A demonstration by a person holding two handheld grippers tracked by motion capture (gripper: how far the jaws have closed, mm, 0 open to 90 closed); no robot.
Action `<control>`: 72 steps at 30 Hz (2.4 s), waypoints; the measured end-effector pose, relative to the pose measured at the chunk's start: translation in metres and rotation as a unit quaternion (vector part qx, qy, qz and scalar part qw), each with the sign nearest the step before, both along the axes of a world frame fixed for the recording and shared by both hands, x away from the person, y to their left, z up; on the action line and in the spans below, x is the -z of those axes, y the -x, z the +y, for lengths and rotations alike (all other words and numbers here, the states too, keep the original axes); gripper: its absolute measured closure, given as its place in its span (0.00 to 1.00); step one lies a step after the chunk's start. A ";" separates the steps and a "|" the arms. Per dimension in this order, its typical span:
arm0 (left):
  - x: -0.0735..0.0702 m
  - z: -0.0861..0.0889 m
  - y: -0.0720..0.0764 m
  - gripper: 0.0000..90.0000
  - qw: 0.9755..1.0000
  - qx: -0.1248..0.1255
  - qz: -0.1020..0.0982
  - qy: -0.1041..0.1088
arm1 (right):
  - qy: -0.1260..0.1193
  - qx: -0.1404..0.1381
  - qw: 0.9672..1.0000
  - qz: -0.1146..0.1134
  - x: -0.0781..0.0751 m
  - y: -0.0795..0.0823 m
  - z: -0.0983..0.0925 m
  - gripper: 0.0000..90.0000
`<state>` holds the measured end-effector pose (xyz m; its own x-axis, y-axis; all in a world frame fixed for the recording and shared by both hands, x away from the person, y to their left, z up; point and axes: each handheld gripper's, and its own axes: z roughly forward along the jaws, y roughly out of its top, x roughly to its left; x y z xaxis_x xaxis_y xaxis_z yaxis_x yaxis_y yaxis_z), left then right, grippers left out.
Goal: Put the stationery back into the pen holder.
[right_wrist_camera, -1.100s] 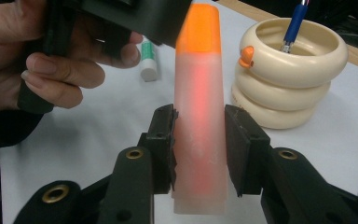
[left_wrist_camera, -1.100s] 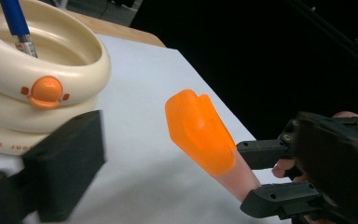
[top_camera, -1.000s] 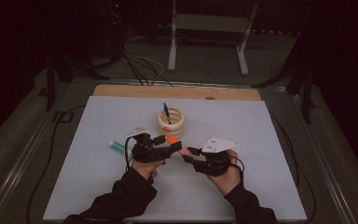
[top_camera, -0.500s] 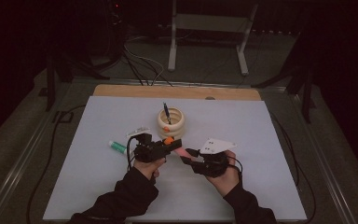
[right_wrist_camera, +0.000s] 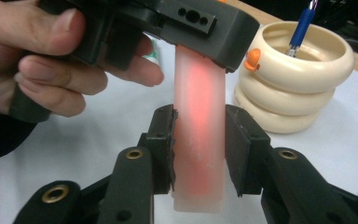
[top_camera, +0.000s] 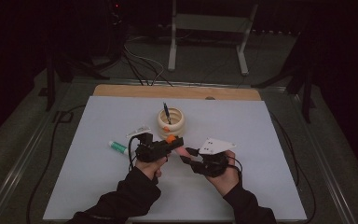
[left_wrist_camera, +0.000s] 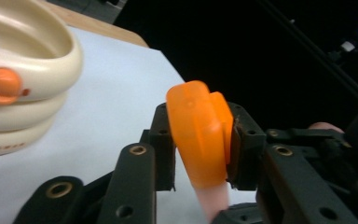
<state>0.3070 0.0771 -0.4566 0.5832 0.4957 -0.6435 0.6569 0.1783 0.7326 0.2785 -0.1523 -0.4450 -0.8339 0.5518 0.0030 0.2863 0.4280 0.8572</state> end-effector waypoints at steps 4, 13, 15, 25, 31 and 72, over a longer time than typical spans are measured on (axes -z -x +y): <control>-0.008 -0.003 0.003 0.81 1.000 0.007 -0.024 -0.011 | -0.021 -0.005 1.000 0.002 0.000 -0.001 -0.001 0.61; -0.026 0.007 -0.004 0.81 0.998 0.013 -0.056 -0.024 | -0.050 0.016 0.999 0.012 -0.001 0.000 -0.014 0.30; -0.031 0.008 -0.006 0.81 0.997 0.019 -0.062 -0.030 | -0.054 0.019 0.998 0.015 0.000 0.000 -0.017 0.26; -0.051 0.014 -0.014 0.81 0.994 0.024 -0.090 -0.057 | -0.079 0.029 0.996 0.033 0.002 0.006 -0.033 0.07; -0.060 0.018 -0.020 0.81 0.992 0.023 -0.102 -0.072 | -0.083 0.026 0.995 0.040 0.004 0.009 -0.042 0.03; -0.095 0.009 -0.094 0.81 0.971 -0.003 -0.167 -0.170 | -0.107 0.037 0.993 0.025 0.004 0.010 -0.060 0.02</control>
